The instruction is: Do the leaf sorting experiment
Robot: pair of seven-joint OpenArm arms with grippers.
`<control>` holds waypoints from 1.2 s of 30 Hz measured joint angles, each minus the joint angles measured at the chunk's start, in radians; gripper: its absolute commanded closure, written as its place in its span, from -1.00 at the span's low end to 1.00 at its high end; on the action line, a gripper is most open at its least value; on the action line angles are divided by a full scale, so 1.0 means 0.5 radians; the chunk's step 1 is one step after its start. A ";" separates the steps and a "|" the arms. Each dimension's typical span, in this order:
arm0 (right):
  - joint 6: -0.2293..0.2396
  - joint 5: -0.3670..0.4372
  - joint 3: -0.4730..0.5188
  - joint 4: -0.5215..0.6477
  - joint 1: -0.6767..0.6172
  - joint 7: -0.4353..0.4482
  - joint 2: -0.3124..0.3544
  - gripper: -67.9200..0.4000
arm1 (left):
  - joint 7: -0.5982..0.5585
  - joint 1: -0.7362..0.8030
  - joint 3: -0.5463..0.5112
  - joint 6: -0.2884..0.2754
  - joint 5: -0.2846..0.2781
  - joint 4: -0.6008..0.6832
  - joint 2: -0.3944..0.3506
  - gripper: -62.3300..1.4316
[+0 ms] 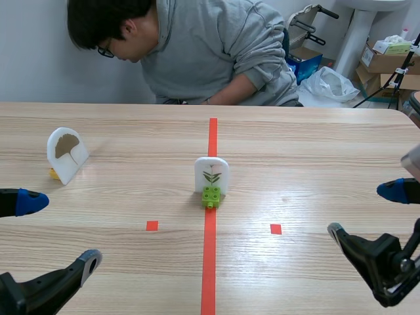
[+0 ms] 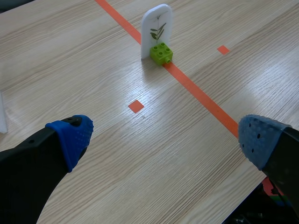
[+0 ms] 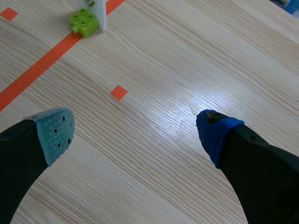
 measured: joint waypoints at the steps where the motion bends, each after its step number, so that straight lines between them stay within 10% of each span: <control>1: -0.021 0.000 0.000 0.000 0.000 -0.001 0.000 -0.57 | 0.000 0.000 0.000 0.000 0.000 0.000 0.000 -1.00; 12: -0.019 -0.008 0.000 0.000 0.000 -0.013 0.000 -0.57 | 0.000 0.000 0.000 0.000 0.000 0.000 0.000 -1.00; 21: 0.007 -0.060 0.000 0.000 0.104 -0.391 0.000 -0.57 | 0.002 -0.001 0.000 0.000 0.000 0.000 0.000 -1.00; 30: 0.549 -0.155 -0.132 -0.420 0.864 -0.464 -0.011 -0.57 | 0.005 0.000 0.000 0.000 0.000 0.000 0.000 -1.00; 36: 0.684 -0.159 -0.565 -1.029 1.453 -0.324 -0.016 -0.55 | 0.078 -0.005 0.000 -0.001 0.008 0.000 0.080 -1.00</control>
